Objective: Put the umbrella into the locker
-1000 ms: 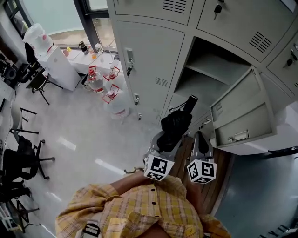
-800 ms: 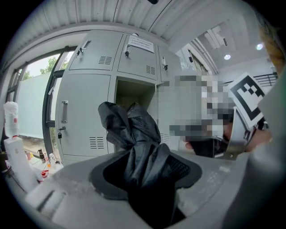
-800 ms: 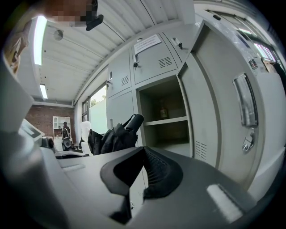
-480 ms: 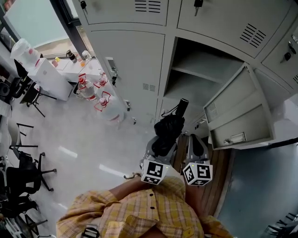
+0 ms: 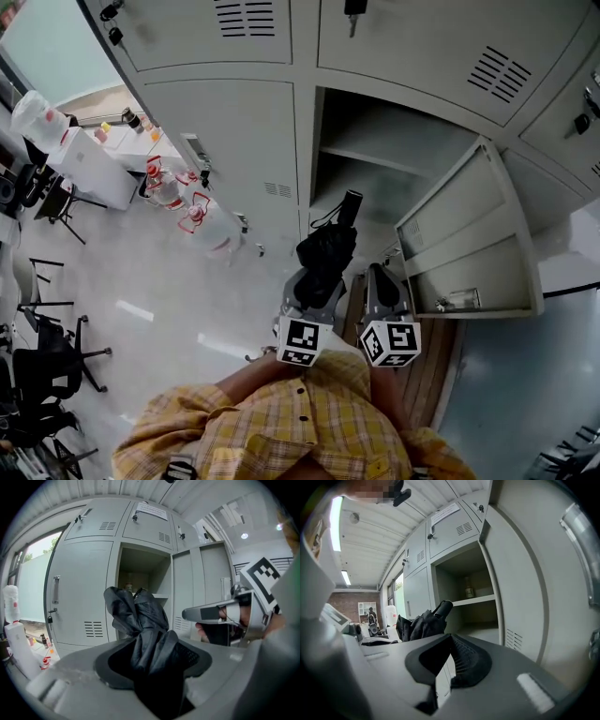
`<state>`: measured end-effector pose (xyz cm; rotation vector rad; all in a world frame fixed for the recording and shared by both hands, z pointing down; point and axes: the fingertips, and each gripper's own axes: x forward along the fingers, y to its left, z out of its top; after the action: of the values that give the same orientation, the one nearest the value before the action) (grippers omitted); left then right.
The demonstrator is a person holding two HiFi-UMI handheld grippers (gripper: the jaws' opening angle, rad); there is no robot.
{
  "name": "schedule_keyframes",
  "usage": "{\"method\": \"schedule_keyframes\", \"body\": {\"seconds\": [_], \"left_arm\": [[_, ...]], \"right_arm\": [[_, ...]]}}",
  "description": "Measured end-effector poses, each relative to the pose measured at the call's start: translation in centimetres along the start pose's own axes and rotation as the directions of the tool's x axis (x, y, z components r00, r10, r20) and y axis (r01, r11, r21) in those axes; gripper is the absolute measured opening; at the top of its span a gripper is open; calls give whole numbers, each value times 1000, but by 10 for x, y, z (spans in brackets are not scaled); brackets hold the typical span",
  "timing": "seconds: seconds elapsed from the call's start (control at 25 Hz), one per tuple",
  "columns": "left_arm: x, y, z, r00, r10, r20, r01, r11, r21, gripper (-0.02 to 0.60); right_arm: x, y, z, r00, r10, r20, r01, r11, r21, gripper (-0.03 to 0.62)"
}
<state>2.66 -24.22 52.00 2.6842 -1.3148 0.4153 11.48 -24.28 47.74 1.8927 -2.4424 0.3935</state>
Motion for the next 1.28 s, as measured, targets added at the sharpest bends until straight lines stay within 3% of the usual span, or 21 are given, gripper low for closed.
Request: {"method": "schedule_keyframes", "body": {"seconds": [0.8,1.28], "left_arm": [[101,32,-20,987,9,-161,-16,999,-46,242],[160,46,-9,987,21,-162,-28,999,-43,244]], "right_arm": [[46,-35,2,1000,11,-1,-11,1000,10,0],[49,-45,2,1000,15,-8,-15,1000,19,-2]]}}
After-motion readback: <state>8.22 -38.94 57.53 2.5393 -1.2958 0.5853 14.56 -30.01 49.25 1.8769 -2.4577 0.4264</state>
